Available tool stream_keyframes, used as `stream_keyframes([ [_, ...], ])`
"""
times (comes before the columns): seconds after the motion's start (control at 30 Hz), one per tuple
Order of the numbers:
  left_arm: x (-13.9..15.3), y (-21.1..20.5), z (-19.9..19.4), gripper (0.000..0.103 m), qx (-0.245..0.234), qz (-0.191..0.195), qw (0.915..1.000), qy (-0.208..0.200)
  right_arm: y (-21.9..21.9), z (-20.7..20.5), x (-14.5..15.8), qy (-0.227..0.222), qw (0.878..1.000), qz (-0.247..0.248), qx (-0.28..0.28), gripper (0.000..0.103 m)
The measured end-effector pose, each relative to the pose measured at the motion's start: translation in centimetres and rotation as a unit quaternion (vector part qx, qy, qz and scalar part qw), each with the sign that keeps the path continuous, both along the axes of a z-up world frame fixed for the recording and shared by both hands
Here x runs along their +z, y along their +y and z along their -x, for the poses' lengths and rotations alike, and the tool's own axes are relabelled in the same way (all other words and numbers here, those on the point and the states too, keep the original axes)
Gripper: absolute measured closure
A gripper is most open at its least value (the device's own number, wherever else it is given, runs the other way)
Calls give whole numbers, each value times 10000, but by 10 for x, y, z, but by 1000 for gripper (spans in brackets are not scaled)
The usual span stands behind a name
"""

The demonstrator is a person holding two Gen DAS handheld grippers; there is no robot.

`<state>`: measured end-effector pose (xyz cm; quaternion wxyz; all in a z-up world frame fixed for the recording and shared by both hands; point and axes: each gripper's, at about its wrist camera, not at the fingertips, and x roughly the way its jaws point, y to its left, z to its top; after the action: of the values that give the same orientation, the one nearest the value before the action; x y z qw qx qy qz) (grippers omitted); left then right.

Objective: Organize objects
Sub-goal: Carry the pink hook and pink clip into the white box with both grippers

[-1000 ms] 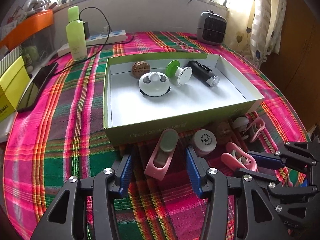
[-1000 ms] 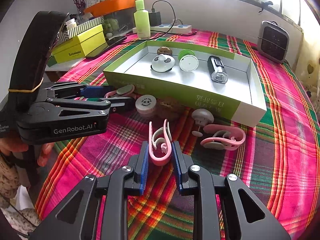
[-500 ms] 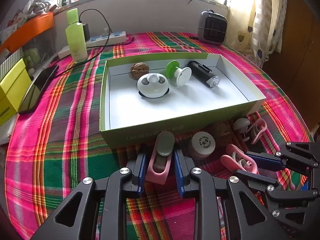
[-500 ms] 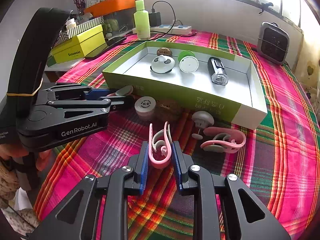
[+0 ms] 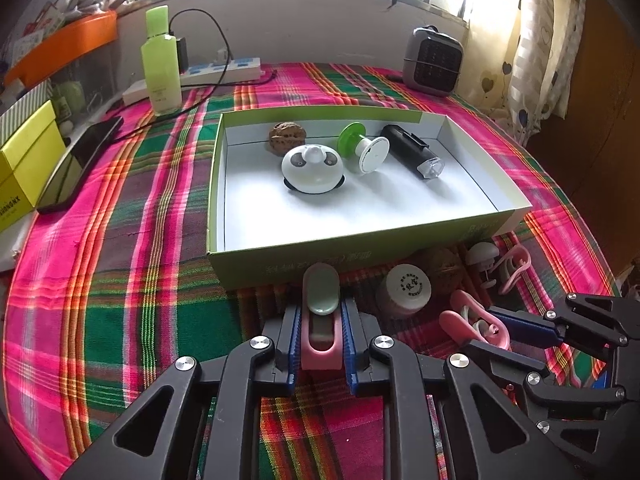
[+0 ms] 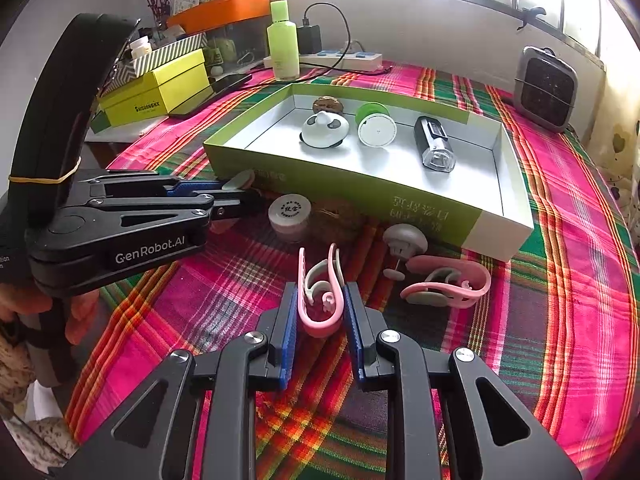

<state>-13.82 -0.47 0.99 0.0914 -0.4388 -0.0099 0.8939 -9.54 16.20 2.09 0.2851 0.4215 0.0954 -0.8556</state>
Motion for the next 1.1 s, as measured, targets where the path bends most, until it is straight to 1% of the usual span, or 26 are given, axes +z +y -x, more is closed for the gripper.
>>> stream_keyframes([
  [0.53, 8, 2, -11, 87, -10, -62, 9999, 96, 3, -3, 5, 1, 9999, 161, -2, 80],
  [1.1, 24, -1, -20, 87, 42, -160, 9995, 287, 5, -2, 24, 140, 9993, 338, 10, 80],
])
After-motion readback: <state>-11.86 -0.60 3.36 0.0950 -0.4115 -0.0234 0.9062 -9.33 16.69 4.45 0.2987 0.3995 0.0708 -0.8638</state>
